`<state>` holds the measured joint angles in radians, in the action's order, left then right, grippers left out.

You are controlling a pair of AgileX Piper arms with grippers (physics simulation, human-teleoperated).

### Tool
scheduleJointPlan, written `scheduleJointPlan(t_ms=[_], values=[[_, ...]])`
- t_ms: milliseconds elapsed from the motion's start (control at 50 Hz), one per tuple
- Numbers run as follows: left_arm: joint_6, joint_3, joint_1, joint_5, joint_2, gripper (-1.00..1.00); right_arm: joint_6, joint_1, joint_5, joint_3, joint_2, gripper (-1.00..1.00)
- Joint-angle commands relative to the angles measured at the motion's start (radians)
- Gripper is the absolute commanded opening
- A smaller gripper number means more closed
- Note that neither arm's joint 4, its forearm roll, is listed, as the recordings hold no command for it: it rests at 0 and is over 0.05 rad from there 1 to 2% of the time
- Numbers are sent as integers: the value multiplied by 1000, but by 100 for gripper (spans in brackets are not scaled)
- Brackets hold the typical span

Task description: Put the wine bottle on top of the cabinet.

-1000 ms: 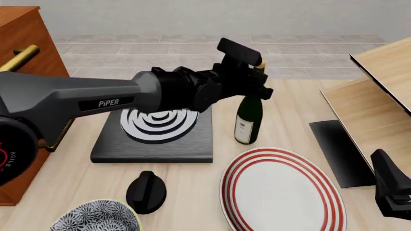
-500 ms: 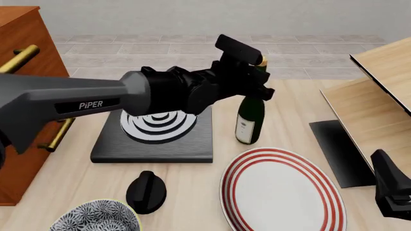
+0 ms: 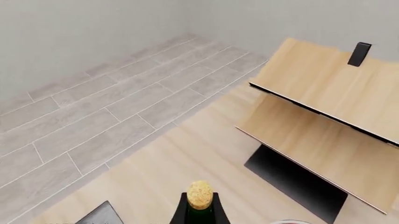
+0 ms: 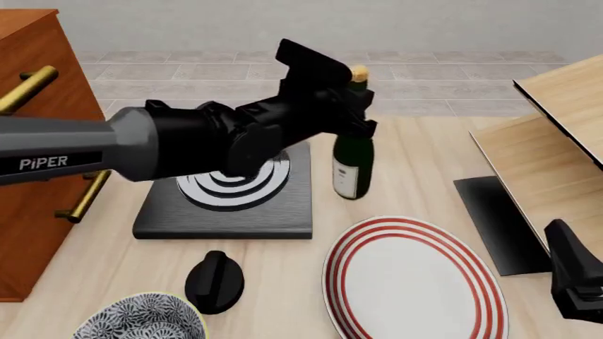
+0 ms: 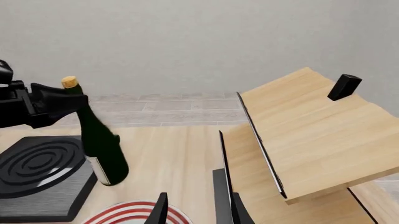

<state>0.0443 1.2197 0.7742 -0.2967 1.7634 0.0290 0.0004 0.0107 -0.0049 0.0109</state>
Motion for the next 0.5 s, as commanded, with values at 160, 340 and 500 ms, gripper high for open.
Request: scheduleJointPlan(t_ms=[160,340,500], values=[[-5,-90,13,-36,-130,-100,0,1,5,-3,0,100],[4,-148,15,-51,-208,-100,0,1,25,-19,-3,100],[-55,-172,-1,-22,-268,-100,-1,1,12,-10,2,100]])
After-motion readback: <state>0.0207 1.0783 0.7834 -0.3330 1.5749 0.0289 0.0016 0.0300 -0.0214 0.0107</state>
